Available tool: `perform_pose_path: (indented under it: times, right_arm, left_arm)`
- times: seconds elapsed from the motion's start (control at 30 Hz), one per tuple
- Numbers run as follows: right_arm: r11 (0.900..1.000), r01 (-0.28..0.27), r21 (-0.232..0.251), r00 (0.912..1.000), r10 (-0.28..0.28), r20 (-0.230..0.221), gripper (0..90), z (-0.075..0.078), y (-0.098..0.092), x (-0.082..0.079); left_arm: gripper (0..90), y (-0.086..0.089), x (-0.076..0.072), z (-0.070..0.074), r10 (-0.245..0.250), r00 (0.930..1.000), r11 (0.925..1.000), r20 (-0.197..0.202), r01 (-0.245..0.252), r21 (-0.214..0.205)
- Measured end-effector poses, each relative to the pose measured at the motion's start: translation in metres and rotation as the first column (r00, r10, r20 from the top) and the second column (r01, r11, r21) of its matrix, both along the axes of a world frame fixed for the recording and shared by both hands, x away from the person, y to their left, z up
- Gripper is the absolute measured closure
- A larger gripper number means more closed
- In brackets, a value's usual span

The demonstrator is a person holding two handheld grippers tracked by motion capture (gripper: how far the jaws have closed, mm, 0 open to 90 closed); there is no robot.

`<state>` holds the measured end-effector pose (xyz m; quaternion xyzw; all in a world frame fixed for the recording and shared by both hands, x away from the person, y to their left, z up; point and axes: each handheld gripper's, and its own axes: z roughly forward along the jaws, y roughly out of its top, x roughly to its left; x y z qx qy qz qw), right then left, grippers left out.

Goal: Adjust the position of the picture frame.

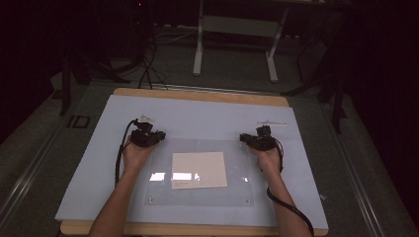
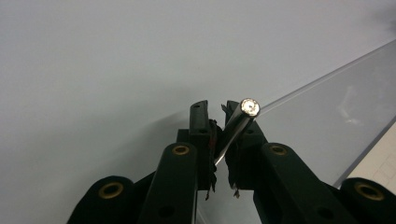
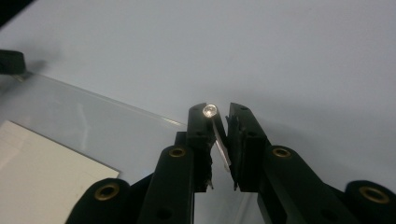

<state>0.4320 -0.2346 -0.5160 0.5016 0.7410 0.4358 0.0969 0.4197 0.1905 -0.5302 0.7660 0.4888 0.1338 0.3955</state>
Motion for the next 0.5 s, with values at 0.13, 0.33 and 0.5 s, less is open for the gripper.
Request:
perform_pose_path:
  times: [0.13, 0.33, 0.5]
  right_arm:
    - [1.0, 0.004, -0.008, 0.9999, -0.004, 0.012, 79.5, 0.0015, -0.0015, -0.0015]
    - [1.0, 0.009, 0.002, 0.9999, -0.009, 0.014, 79.3, 0.0008, -0.0045, -0.0024]
    - [1.0, 0.006, -0.004, 0.9998, -0.006, 0.018, 79.4, -0.0013, -0.0043, -0.0028]
  left_arm:
    - [81.7, -0.0028, 0.0032, -0.0001, 0.008, 1.0, 1.0, 0.0, -0.008, -0.003]
    - [81.1, -0.0045, 0.006, -0.001, 0.017, 0.9998, 0.9997, -0.005, -0.017, -0.018]
    - [80.7, -0.0045, 0.0057, -0.0017, 0.024, 0.9997, 0.9993, -0.006, -0.025, -0.027]
